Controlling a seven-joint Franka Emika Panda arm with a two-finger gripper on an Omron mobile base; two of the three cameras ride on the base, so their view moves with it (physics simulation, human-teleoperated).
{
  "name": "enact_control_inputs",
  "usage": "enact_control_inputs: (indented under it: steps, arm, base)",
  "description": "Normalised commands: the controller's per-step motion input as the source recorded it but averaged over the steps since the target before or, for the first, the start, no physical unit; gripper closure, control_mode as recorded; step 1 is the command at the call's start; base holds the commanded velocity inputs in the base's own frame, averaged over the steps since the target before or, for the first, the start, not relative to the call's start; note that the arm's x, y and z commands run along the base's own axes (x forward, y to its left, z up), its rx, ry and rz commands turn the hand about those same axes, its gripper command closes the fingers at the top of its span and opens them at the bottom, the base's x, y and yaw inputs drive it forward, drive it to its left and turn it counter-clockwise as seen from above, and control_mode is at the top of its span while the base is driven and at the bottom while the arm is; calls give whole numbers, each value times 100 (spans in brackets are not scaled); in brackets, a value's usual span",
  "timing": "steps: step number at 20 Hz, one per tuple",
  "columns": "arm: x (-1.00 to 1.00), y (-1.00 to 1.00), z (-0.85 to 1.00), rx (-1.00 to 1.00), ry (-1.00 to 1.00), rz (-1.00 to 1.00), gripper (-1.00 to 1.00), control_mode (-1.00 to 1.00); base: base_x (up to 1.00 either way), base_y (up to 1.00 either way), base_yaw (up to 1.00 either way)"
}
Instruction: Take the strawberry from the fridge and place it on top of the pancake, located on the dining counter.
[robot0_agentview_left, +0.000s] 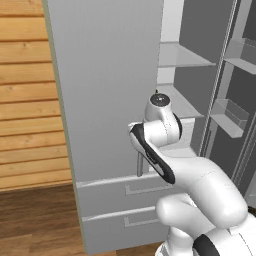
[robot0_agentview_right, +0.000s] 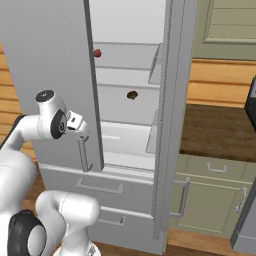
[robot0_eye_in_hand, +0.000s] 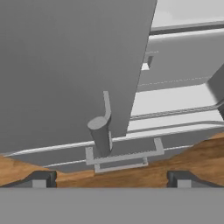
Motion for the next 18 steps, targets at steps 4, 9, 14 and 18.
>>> enact_control_inputs:
  steps: [4, 9, 14, 18]
  arm:
    - [2, 0, -35, 0, -6, 0, -100, -100]
    - [15, 0, -43, 0, -6, 0, -100, -100]
    - [36, 0, -26, 0, 0, 0, -100, -100]
    - [40, 0, -9, 0, 0, 0, -100, -100]
  base:
    - [0, 0, 0]
    - [0, 0, 0]
    - [0, 0, 0]
    - [0, 0, 0]
